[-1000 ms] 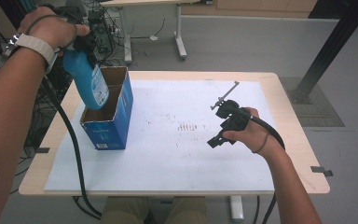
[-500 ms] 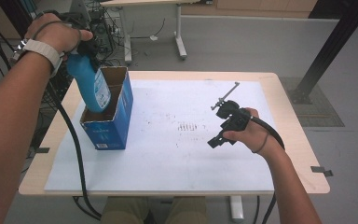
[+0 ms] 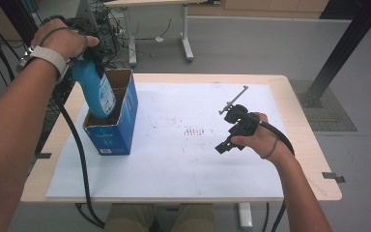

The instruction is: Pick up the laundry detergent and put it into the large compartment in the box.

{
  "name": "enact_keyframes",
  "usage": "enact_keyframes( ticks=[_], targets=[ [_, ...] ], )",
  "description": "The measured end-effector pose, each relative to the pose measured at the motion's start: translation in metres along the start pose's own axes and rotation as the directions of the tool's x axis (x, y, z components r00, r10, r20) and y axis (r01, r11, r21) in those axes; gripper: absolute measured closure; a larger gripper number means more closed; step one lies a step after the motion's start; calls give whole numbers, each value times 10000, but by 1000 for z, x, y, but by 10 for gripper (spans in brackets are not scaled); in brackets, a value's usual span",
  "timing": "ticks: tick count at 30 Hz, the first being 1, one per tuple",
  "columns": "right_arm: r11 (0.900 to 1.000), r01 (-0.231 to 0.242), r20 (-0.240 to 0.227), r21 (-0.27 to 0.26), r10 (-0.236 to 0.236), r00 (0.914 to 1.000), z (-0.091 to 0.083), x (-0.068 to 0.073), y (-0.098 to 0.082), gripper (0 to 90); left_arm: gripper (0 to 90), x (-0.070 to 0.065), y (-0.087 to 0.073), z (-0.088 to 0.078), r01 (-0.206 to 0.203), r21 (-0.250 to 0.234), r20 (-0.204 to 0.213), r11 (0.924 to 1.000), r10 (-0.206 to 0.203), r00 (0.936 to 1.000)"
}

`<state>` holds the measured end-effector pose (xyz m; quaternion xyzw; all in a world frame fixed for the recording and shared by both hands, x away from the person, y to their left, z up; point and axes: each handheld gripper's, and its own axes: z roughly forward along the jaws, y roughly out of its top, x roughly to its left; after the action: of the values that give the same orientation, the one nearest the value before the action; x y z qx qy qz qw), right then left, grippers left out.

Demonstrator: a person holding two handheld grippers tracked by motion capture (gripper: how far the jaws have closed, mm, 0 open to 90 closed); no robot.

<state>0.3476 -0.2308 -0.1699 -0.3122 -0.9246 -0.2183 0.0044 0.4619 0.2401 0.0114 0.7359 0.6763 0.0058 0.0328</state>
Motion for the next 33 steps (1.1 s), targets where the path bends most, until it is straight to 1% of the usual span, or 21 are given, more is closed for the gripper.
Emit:
enact_keyframes(
  ticks=[6,15,18,33],
  targets=[
    [10000,-34,-13,5,34,10000,0,0,-1,120,384,0,1,4,-54,-17,0,10000,54,10000],
    [10000,-83,-11,0,83,10000,1,-2,-4,120,384,-3,4,16,-112,25,-175,9999,113,9998],
    [10000,-95,-20,-14,95,10000,1,-2,-5,119,384,-2,6,20,-143,105,-150,9998,145,9998],
    [9999,-147,-36,-1,147,9999,4,-4,-5,119,384,0,9,37,-155,148,-137,9998,157,9998]
  ],
)
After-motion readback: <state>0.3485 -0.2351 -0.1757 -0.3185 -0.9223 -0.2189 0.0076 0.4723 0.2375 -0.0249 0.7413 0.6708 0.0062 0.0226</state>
